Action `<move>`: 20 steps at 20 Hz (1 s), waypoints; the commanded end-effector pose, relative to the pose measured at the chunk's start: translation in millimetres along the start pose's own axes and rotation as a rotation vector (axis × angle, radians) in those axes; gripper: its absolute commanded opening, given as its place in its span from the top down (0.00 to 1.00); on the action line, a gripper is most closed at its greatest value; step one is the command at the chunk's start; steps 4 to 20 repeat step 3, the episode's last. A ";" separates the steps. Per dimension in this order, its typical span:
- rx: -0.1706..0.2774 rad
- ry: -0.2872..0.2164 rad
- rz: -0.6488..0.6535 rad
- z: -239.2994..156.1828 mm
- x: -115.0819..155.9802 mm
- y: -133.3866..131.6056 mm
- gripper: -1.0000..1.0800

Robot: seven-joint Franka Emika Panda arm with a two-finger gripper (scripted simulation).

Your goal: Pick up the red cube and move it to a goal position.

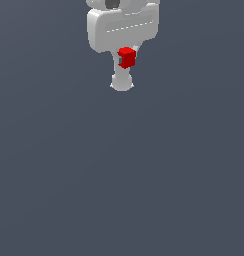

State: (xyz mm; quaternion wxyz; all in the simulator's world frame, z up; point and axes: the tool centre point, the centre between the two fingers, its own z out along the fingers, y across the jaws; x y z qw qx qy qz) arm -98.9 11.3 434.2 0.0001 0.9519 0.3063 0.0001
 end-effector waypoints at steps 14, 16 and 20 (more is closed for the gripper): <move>0.000 0.000 0.000 1.6 0.3 0.8 1.00; 0.000 0.000 0.000 1.6 0.3 0.8 1.00; 0.000 0.000 0.000 1.6 0.3 0.8 1.00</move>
